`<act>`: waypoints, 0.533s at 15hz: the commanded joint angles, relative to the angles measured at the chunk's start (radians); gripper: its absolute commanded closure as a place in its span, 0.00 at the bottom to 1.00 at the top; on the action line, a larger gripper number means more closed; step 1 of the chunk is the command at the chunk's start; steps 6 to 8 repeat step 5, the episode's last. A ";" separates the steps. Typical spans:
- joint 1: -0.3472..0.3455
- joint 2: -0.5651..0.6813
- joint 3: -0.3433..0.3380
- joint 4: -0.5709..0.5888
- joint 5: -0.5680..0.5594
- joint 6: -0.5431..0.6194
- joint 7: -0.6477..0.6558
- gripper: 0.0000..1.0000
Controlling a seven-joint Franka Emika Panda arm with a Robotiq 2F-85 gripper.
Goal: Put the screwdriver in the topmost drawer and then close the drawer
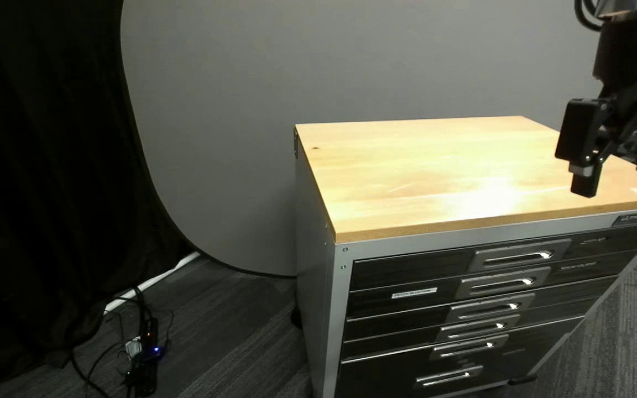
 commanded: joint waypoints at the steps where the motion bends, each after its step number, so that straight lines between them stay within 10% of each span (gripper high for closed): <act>1: -0.041 -0.006 0.052 0.011 -0.005 -0.023 0.004 0.00; 8: -0.048 0.000 0.051 0.012 -0.004 -0.028 0.003 0.00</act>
